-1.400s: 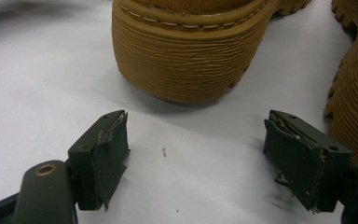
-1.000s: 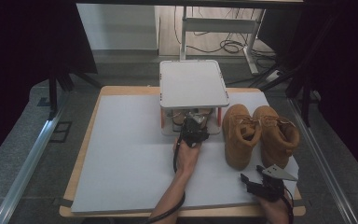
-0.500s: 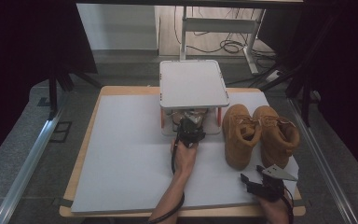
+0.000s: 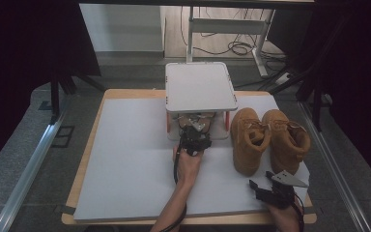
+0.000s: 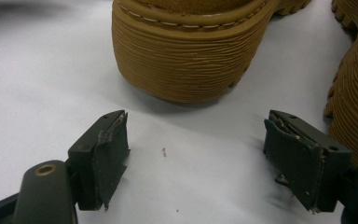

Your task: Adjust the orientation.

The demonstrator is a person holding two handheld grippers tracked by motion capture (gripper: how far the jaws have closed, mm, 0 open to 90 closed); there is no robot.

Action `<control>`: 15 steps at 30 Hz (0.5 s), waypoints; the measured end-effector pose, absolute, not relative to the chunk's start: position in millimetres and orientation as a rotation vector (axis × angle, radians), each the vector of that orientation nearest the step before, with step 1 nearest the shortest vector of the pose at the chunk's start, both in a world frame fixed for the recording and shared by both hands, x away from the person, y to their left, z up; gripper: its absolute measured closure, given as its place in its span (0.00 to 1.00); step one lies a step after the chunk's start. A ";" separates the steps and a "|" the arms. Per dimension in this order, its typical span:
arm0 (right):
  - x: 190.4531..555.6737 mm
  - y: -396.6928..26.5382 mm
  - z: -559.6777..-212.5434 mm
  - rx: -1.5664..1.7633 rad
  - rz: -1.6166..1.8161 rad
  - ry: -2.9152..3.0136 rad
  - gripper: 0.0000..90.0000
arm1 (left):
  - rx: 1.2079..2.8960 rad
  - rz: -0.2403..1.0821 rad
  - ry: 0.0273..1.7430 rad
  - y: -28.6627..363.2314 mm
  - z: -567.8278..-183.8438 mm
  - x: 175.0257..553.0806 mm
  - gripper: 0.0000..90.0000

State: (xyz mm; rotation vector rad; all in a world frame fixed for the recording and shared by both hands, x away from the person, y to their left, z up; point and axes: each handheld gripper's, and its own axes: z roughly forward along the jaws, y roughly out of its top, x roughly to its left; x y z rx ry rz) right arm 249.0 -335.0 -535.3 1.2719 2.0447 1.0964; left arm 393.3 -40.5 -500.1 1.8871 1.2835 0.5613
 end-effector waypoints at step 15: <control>249.0 -335.0 -535.2 1.272 1.095 2.046 0.24 | 1.887 0.464 1.195 -18.7 -502.8 368.8 0.69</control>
